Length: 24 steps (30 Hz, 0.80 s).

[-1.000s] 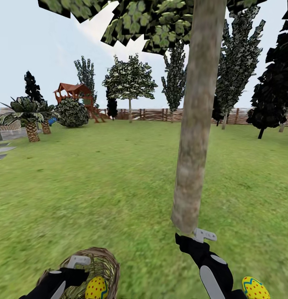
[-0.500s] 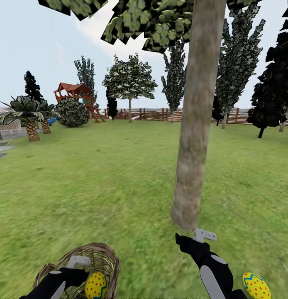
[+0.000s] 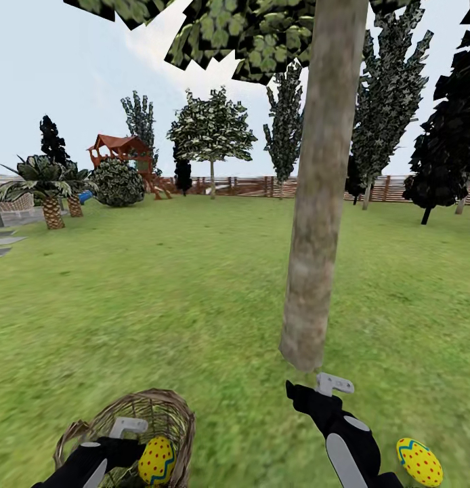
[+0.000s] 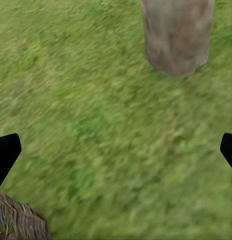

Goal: Take the three Easter eggs out of the wicker basket on the lawn in the garden, then place them on the lawn next to a single tree (choose any tree) so that all three eggs are next to the same tree and none are left in the basket.

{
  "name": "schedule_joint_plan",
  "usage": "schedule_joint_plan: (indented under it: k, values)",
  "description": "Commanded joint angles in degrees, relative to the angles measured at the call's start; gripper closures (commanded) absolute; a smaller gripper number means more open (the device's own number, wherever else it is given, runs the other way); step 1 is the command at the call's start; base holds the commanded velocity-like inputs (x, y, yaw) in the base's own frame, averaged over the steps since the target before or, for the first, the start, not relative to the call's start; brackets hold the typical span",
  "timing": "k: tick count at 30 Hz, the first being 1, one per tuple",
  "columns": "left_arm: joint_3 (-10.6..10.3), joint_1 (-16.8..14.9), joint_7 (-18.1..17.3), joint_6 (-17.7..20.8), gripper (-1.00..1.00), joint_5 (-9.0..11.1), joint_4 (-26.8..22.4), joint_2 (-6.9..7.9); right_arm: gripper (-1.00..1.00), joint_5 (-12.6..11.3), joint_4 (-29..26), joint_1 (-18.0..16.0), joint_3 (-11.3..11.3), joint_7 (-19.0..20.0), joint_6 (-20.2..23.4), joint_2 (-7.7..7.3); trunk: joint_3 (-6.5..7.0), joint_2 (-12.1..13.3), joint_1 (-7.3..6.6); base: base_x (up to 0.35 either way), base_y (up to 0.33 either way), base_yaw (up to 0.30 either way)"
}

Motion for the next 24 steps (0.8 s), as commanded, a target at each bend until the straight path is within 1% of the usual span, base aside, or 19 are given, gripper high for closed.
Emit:
schedule_joint_plan:
  k: [1, 7, 10, 13, 14, 19, 20, 22, 23, 24]
  values:
    - [-0.2, 0.0, 0.0, 0.2, -1.00, 0.2, -0.1, 0.06, -1.00, -0.5, -0.1, -0.1, 0.1, -0.6, 0.1, -0.05, -0.25, -0.4, 0.22, 0.000, 0.000, 0.000]
    - [-0.1, -0.1, 0.0, 0.8, -1.00, 0.2, -0.1, 0.01, -1.00, -0.5, -0.1, -0.1, 0.1, -0.6, 0.1, -0.05, -1.33, -2.9, 1.53, 0.000, 0.000, 0.000]
    - [-0.1, -0.2, -0.1, 1.6, -1.00, 0.3, -0.3, -0.30, -1.00, -0.5, 0.0, -0.1, 0.1, -0.6, 0.1, -0.10, -1.87, -4.1, 2.19, 0.000, 0.000, 0.000]
    - [-0.1, -1.7, -0.1, 4.1, -1.00, 0.3, -0.3, -0.53, -1.00, -0.5, -0.1, -0.1, 0.1, -0.6, 0.1, -0.07, -2.40, -5.3, 2.85, 0.000, 0.000, 0.000]
    - [-0.1, -2.9, -0.1, 5.7, -1.00, 0.4, -0.2, -0.58, -1.00, -0.5, 0.0, -0.1, 0.2, -0.6, 0.1, -0.03, -2.58, -5.7, 3.07, 0.000, 0.000, 0.000]
    - [0.0, -5.8, -0.4, 9.5, -1.00, 0.5, -0.2, -0.61, -1.00, -0.5, -0.1, -0.1, 0.3, -0.6, 0.1, 0.02, -3.48, -7.7, 4.17, 0.000, 0.000, 0.000]
    - [0.0, -6.9, -0.6, 11.2, -1.00, 0.5, -0.2, -0.60, -1.00, -0.5, -0.1, -0.2, 0.4, -0.6, 0.1, 0.05, -3.66, -8.1, 4.39, 0.000, 0.000, 0.000]
    - [0.1, -8.1, -0.7, 13.1, -1.00, 0.5, -0.2, -0.59, -1.00, -0.5, -0.1, -0.2, 0.4, -0.6, 0.1, 0.05, -4.02, -8.9, 4.83, 0.000, 0.000, 0.000]
    - [0.1, -9.3, -0.9, 14.9, -1.00, 0.6, -0.1, -0.60, -1.00, -0.5, -0.1, -0.2, 0.4, -0.6, 0.1, 0.04, -4.20, -9.3, 5.05, 0.000, 0.000, 0.000]
    - [0.1, -9.9, -1.0, 15.8, -1.00, 0.6, -0.1, -0.62, -1.00, -0.5, -0.1, -0.2, 0.4, -0.6, 0.1, 0.04, -4.38, -9.7, 5.27, 0.000, 0.000, 0.000]
